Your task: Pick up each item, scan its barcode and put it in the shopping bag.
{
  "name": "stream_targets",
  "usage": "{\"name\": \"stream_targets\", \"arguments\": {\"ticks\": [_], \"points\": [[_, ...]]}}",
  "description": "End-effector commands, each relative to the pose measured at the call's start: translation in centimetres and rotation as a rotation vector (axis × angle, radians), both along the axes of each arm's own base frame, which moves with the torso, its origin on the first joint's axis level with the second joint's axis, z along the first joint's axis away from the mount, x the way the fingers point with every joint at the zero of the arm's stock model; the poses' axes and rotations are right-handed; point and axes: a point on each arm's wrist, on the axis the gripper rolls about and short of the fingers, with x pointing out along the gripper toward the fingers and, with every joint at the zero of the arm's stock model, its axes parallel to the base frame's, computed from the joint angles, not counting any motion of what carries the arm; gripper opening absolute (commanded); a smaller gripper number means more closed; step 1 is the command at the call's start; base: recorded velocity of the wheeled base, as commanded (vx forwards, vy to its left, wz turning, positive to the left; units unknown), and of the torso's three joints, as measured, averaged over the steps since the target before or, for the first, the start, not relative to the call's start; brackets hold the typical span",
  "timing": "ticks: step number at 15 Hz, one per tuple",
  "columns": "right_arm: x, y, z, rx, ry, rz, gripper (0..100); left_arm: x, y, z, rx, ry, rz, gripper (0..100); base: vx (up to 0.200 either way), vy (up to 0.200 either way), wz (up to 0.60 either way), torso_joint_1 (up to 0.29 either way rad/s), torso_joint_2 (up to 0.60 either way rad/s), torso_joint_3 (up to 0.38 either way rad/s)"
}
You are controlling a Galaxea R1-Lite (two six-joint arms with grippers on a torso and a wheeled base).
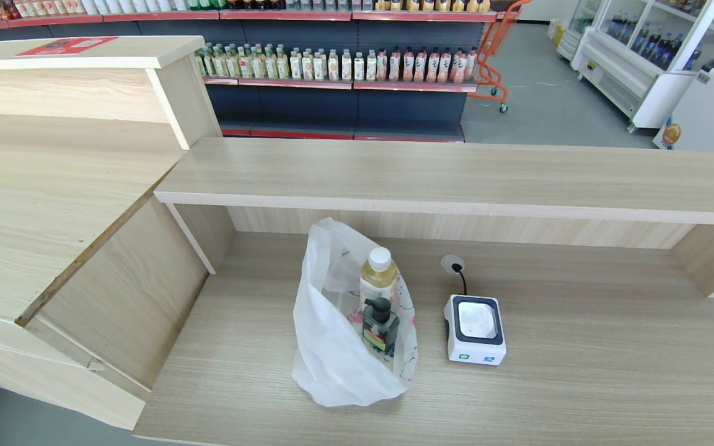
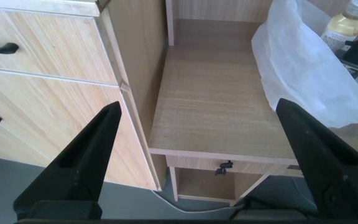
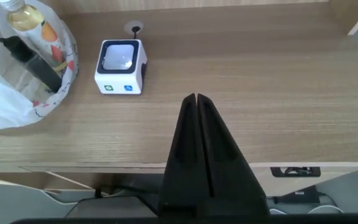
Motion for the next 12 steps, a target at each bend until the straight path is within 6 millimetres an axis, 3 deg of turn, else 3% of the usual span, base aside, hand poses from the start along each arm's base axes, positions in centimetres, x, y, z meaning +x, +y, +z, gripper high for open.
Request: {"name": "stream_targets", "arguments": {"ticks": [1,7,12], "points": [[0.04,0.00,0.00,0.000,0.006,0.000,0,0.00,0.00,0.00,0.000,0.000,0.000,100,0.000,0.000,0.00,0.000,0.00,0.000],[0.04,0.00,0.00,0.000,0.006,0.000,0,0.00,0.00,0.00,-0.003,0.000,0.000,100,0.000,0.000,0.00,0.000,0.00,0.000],[0.04,0.00,0.00,0.000,0.006,0.000,0,0.00,0.00,0.00,0.003,0.000,0.001,100,0.000,-0.200,0.00,0.005,0.00,0.003]]}}
